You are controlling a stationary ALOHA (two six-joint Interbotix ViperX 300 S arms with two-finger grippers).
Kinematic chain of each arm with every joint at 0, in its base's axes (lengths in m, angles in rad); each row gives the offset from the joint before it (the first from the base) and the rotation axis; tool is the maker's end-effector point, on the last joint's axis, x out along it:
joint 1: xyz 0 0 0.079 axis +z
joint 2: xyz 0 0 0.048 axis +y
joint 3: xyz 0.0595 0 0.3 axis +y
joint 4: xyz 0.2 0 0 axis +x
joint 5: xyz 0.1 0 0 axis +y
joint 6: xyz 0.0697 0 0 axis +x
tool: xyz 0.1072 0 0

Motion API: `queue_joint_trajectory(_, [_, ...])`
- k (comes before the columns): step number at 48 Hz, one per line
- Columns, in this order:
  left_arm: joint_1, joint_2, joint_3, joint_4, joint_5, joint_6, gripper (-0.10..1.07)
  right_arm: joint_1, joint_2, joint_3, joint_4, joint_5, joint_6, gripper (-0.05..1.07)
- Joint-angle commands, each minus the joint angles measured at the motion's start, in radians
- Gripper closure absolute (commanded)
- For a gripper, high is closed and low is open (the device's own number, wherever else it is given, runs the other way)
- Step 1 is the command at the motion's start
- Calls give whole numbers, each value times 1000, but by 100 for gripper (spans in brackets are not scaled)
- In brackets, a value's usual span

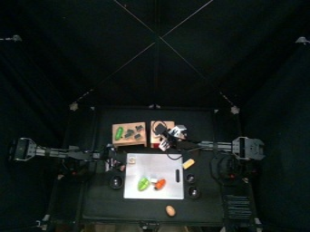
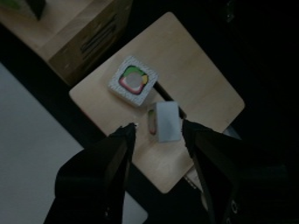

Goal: Grab sushi piece

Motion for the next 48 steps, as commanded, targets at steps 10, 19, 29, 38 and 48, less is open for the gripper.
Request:
queue_joint_trajectory(10, [-2, 0, -11, -8, -3, 2, 3, 261, 63, -3, 69, -98, -8, 20])
queue_joint_trajectory(19, [-3, 2, -11, -9, -3, 2, 3, 368, 161, -32, 78, -196, -14, 20])
queue_joint_trajectory(29, [-2, 0, -12, -9, -3, 2, 3, 374, 236, -66, 124, -204, -14, 19])
queue_joint_trajectory(38, [-2, 0, -12, -9, -3, 2, 3, 370, 284, -71, 138, -218, -15, 19])
queue_joint_trajectory(48, [-2, 0, -12, -8, -3, 2, 3, 347, 316, -71, 133, -227, -15, 19])
